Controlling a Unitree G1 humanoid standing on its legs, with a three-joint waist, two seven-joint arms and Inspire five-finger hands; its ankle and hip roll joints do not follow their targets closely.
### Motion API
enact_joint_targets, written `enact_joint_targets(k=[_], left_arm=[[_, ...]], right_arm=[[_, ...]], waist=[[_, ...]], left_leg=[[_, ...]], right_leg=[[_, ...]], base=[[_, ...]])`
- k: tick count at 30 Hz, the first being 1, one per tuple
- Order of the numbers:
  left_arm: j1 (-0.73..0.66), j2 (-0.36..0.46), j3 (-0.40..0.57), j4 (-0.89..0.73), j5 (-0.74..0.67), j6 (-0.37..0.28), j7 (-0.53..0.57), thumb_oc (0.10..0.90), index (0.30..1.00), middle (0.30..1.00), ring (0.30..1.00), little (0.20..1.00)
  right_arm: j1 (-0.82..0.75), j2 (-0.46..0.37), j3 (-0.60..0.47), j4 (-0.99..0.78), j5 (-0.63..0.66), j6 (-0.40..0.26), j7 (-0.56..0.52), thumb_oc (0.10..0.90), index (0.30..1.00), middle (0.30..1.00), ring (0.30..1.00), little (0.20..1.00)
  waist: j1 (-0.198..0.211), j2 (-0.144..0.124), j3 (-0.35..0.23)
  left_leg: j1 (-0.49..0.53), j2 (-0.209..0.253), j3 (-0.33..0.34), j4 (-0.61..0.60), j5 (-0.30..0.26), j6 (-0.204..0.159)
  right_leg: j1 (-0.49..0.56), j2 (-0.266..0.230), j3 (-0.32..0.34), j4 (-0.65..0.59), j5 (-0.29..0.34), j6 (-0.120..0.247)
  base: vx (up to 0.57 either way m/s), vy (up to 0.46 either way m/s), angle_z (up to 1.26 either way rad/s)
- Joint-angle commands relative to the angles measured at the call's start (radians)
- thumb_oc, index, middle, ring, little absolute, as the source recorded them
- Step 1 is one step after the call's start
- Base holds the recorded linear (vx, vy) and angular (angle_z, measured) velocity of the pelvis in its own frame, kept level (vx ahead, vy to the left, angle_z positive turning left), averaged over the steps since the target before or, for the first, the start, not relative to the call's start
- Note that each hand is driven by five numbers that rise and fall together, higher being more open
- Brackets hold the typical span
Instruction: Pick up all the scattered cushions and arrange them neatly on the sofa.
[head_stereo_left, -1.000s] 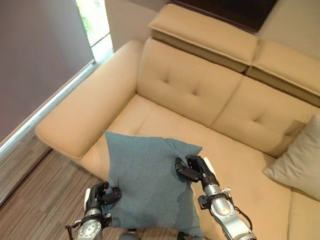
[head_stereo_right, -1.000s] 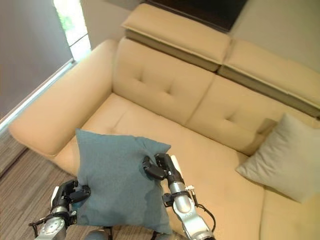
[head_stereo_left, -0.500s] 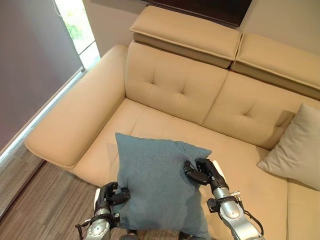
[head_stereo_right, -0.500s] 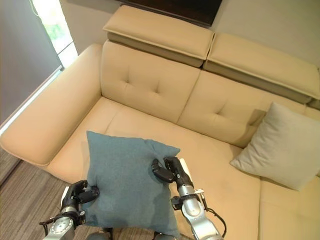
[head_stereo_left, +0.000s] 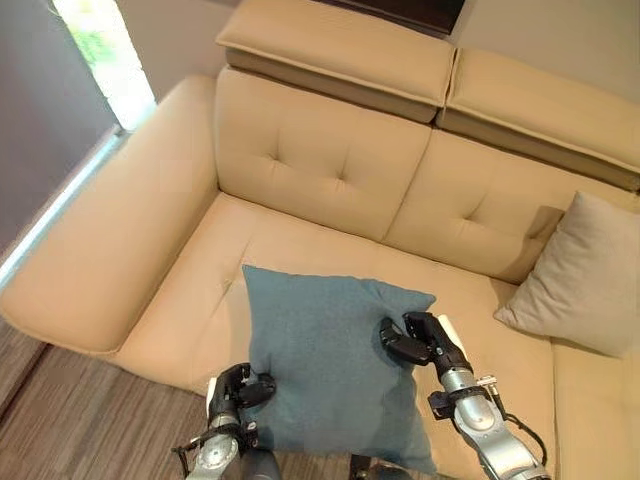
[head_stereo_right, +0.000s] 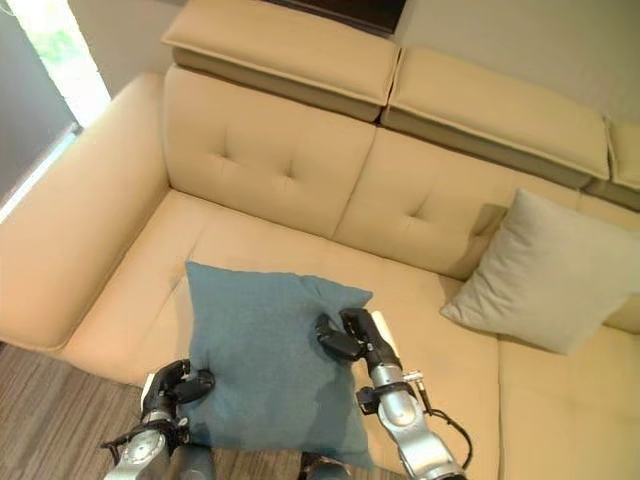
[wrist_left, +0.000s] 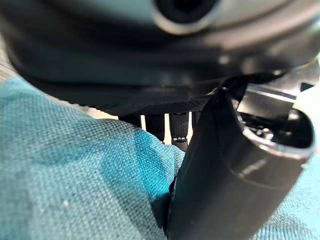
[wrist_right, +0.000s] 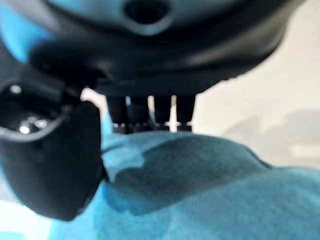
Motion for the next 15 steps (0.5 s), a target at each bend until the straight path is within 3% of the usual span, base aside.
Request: enact_joint_targets(k=[1,5,11,15], left_arm=[[-0.016,-0.029,-0.032,-0.151,0.025,-0.119,-0.016,0.4,0.3,0.3,0.3,0.3],[-0.014,0.006,-0.022,-0.166,0.048,-0.109,-0.027,0.4,0.3,0.3,0.3,0.3],[-0.059,0.047,-0.019,-0.204,0.1,-0.116,-0.027,0.4,0.3,0.3,0.3,0.3],[-0.251,0.099,-0.051,-0.167,0.206,-0.13,0.029,0.4,0.3,0.3,0.3,0.3]], right_arm=[[-0.058,-0.01,0.028,-0.196,0.004,-0.118,0.018,0.4,0.3,0.3,0.3,0.3],[-0.09,-0.003,0.034,-0.219,-0.012,-0.115,0.026,0.4,0.3,0.3,0.3,0.3],[-0.184,-0.033,0.04,-0.229,-0.074,-0.119,0.009,0.4,0.3,0.3,0.3,0.3],[-0.382,-0.09,0.087,-0.164,-0.118,-0.117,-0.041,0.4,0.3,0.3,0.3,0.3]], waist=[[0.028,0.089,-0.088],[0.046,0.063,-0.1],[0.06,0.04,-0.114],[0.054,0.026,-0.115]], left_leg=[[-0.014,0.086,-0.039,0.024,-0.084,-0.023],[0.0,0.039,-0.007,0.063,-0.133,0.016],[-0.002,0.004,0.034,0.07,-0.161,0.04],[-0.033,-0.008,0.056,0.077,-0.171,0.042]], right_leg=[[0.026,0.073,-0.013,0.098,-0.136,-0.025],[0.018,0.032,0.021,0.077,-0.096,0.009],[0.011,0.004,0.039,0.029,-0.061,0.033],[-0.023,-0.01,0.051,-0.005,-0.034,0.044]], base=[[0.14,0.272,0.1],[0.09,0.184,-0.18],[0.07,0.091,-0.16],[-0.01,0.027,-0.19]])
